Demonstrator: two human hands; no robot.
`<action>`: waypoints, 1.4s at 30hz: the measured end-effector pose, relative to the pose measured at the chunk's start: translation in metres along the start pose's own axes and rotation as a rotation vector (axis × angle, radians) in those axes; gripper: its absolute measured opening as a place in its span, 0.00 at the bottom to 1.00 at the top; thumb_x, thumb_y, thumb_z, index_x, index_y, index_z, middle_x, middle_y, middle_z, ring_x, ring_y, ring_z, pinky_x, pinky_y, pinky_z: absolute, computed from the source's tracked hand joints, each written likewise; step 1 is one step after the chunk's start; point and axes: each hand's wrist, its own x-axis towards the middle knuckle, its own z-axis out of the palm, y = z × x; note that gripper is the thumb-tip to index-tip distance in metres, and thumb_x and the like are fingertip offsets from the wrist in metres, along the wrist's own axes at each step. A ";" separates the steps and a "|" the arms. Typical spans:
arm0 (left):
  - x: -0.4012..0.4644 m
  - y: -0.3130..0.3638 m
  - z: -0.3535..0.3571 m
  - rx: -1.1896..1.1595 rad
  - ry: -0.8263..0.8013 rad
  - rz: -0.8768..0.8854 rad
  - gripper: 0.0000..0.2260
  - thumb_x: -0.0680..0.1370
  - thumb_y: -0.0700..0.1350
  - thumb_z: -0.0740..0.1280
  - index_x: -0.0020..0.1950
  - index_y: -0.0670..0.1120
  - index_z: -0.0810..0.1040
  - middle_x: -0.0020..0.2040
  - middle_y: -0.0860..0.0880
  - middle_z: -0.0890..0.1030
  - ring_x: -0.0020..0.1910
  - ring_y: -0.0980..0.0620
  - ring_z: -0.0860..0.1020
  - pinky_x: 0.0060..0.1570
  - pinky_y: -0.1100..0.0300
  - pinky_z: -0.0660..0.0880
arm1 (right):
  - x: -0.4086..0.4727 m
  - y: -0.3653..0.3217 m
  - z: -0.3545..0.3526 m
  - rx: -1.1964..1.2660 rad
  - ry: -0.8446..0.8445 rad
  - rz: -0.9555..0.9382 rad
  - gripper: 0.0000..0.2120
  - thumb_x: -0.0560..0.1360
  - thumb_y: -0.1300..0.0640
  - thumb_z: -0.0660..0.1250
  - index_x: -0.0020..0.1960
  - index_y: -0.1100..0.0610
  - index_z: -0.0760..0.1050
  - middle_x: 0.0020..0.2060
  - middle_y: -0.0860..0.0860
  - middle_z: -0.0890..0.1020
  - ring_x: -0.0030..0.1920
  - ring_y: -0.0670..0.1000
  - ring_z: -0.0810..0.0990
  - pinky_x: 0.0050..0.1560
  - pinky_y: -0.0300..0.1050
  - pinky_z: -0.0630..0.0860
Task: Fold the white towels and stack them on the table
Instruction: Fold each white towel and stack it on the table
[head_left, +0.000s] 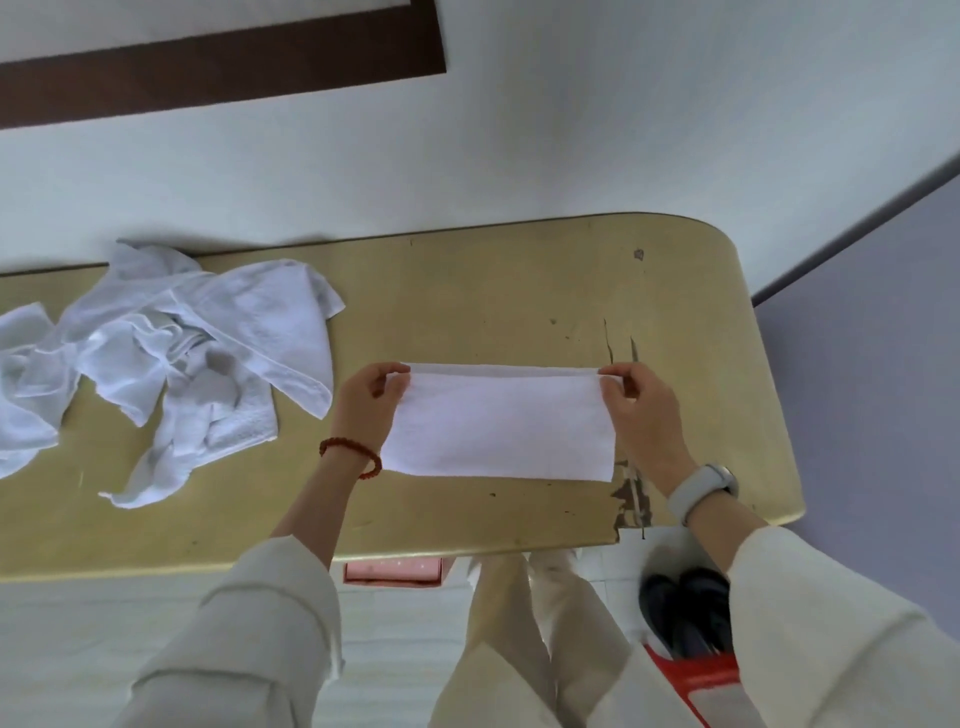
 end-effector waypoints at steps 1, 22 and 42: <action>0.005 -0.001 0.002 0.015 0.004 -0.011 0.07 0.76 0.42 0.64 0.52 0.44 0.80 0.42 0.49 0.78 0.41 0.54 0.73 0.41 0.68 0.69 | 0.004 0.000 0.002 -0.018 0.005 0.006 0.07 0.76 0.64 0.61 0.51 0.62 0.76 0.38 0.51 0.76 0.35 0.47 0.72 0.32 0.26 0.67; 0.029 -0.006 0.030 0.430 0.119 0.463 0.07 0.73 0.41 0.67 0.49 0.44 0.82 0.48 0.45 0.80 0.52 0.45 0.74 0.50 0.54 0.68 | 0.021 -0.002 0.047 -0.590 0.126 -0.442 0.11 0.72 0.59 0.58 0.45 0.58 0.79 0.41 0.54 0.79 0.41 0.57 0.76 0.41 0.48 0.71; 0.043 -0.006 0.049 0.569 0.022 0.698 0.11 0.73 0.44 0.58 0.37 0.47 0.79 0.34 0.54 0.80 0.41 0.48 0.77 0.48 0.60 0.63 | 0.032 -0.019 0.091 -0.581 -0.020 -0.444 0.13 0.73 0.57 0.53 0.38 0.56 0.75 0.34 0.49 0.78 0.36 0.54 0.75 0.42 0.48 0.69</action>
